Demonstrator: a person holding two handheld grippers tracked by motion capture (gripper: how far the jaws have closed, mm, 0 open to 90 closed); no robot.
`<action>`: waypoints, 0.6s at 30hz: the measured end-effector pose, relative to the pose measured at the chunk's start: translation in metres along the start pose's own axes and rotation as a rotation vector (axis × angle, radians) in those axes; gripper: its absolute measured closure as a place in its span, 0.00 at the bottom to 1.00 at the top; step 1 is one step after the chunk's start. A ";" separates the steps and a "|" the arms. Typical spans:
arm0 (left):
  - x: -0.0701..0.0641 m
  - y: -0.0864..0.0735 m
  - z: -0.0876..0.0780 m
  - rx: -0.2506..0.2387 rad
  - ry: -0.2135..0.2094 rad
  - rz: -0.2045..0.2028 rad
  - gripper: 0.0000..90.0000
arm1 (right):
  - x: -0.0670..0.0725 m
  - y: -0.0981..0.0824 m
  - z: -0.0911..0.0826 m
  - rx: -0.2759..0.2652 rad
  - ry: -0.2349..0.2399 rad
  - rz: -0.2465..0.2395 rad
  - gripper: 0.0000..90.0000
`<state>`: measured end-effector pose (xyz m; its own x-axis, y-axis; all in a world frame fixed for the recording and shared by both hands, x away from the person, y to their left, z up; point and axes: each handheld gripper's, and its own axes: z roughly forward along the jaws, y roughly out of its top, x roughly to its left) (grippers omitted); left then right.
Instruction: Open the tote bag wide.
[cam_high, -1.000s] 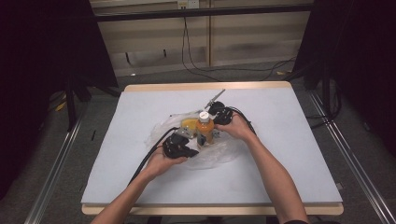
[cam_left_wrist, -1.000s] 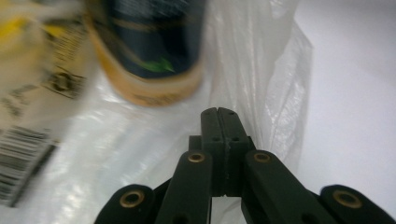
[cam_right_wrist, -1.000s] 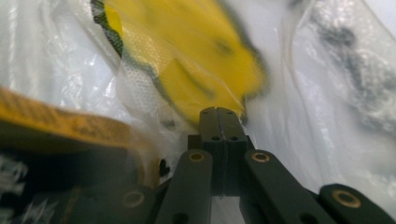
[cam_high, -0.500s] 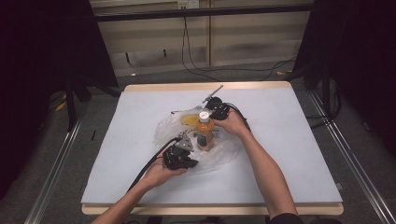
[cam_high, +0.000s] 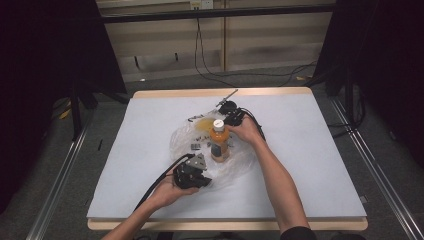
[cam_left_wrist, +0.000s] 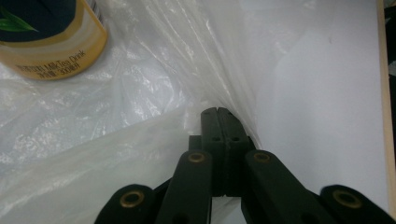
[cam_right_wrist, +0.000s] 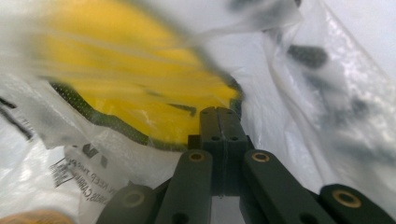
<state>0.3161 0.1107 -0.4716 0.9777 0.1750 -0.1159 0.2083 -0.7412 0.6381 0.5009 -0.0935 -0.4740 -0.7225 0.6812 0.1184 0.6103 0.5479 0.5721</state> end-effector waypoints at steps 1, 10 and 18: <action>-0.001 -0.001 0.000 -0.011 -0.005 -0.007 1.00 | -0.001 0.001 0.000 -0.001 -0.007 0.007 1.00; 0.001 -0.003 -0.003 -0.010 -0.003 -0.031 1.00 | 0.004 0.004 0.001 0.008 -0.082 0.019 1.00; 0.016 -0.002 -0.013 -0.134 -0.007 -0.108 1.00 | 0.011 -0.003 -0.014 -0.033 -0.014 -0.010 1.00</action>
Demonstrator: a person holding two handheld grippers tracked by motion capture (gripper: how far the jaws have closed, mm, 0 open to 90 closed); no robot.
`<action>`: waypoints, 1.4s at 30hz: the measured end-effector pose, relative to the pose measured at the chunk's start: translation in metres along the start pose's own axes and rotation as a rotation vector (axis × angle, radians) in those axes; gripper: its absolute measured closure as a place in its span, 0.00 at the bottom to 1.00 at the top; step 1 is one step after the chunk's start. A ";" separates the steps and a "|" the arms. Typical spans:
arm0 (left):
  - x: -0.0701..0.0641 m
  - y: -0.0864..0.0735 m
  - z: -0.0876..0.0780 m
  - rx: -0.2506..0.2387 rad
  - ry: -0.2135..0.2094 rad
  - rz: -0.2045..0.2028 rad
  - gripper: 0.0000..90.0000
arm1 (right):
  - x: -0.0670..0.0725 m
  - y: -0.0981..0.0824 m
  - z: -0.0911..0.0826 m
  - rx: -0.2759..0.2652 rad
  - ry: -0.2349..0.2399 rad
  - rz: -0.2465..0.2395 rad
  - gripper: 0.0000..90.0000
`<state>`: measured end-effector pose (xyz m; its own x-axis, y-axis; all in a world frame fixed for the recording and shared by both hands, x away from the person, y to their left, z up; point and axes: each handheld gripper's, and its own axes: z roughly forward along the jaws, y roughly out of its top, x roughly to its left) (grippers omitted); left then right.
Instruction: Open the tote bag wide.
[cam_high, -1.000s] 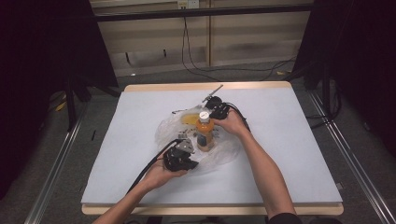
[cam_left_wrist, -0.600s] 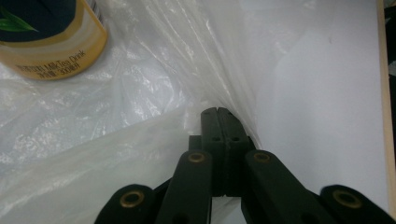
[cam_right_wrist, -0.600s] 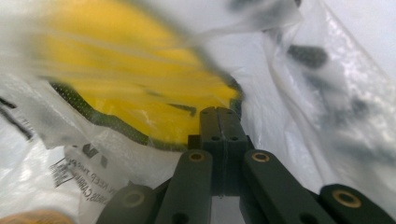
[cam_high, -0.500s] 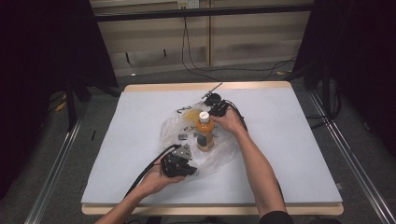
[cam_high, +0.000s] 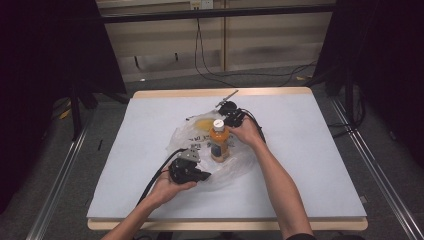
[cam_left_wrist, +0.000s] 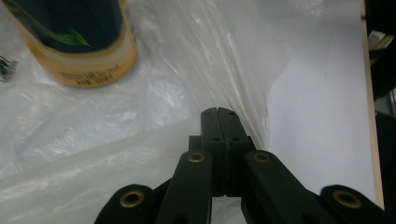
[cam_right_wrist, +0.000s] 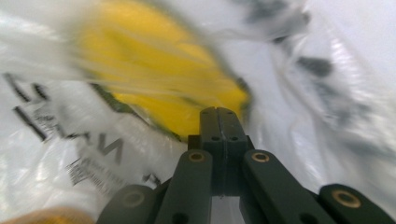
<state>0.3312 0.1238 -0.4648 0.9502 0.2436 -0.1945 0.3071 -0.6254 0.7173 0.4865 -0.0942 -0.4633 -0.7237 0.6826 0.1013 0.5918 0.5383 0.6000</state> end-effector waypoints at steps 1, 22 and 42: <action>0.000 0.000 0.000 -0.021 -0.007 -0.009 1.00 | 0.000 -0.001 -0.005 -0.019 0.012 0.007 1.00; -0.010 0.004 -0.039 -0.263 0.070 0.018 1.00 | 0.017 -0.042 -0.096 -0.283 0.062 -0.026 1.00; -0.012 -0.013 -0.101 -0.448 0.211 -0.010 1.00 | 0.026 -0.125 -0.173 -0.503 -0.034 0.046 1.00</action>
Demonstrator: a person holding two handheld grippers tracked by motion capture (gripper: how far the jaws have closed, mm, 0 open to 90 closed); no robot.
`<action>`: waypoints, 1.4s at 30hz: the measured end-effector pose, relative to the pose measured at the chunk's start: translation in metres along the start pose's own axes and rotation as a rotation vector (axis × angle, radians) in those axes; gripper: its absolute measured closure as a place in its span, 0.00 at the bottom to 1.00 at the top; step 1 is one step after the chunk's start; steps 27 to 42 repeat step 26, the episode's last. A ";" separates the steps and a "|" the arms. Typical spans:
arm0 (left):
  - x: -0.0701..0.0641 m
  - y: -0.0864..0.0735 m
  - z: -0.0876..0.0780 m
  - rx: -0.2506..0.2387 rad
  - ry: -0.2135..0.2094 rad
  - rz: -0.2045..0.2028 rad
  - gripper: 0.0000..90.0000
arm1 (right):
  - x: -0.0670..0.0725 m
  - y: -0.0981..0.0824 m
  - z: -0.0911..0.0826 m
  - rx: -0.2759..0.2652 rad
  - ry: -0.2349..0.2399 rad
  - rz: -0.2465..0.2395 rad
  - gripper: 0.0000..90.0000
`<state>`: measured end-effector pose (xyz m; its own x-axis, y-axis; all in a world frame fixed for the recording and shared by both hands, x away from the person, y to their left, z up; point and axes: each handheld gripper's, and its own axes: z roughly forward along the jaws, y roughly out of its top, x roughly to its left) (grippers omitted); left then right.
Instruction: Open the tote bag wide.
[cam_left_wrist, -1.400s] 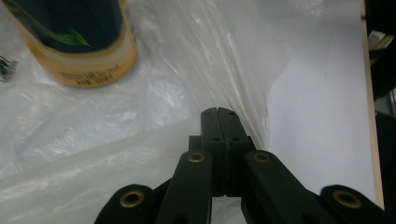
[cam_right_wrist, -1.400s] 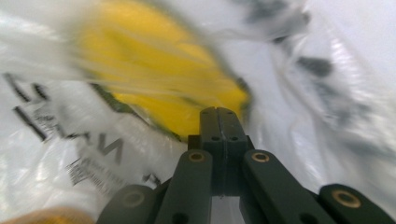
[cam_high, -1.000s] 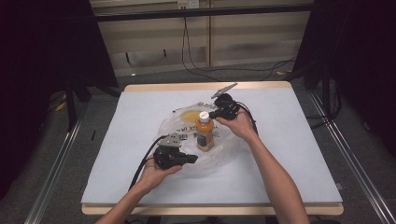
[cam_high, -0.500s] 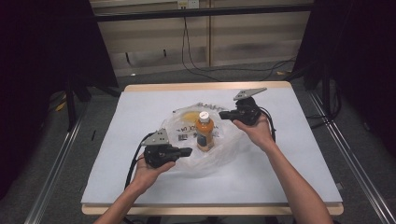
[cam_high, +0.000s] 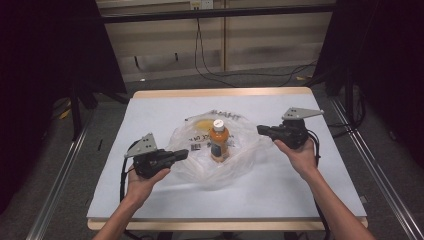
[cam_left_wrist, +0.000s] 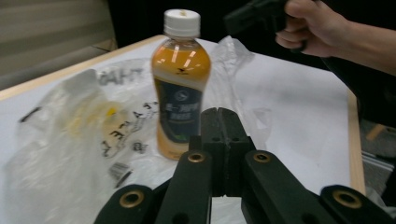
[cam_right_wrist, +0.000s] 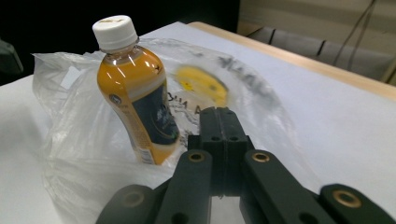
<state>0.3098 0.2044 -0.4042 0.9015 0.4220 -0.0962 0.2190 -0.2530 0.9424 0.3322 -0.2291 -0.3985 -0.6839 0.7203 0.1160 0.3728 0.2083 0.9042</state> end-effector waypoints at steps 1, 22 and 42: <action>0.001 -0.001 -0.005 -0.016 0.013 0.010 1.00 | 0.001 -0.002 -0.004 -0.008 -0.005 0.000 1.00; 0.008 -0.057 -0.059 -0.030 0.266 -0.104 0.13 | 0.026 -0.067 -0.072 -0.115 -0.165 0.048 0.05; 0.004 -0.061 -0.060 0.020 0.294 -0.071 0.04 | 0.023 -0.082 -0.081 -0.132 -0.177 0.106 0.04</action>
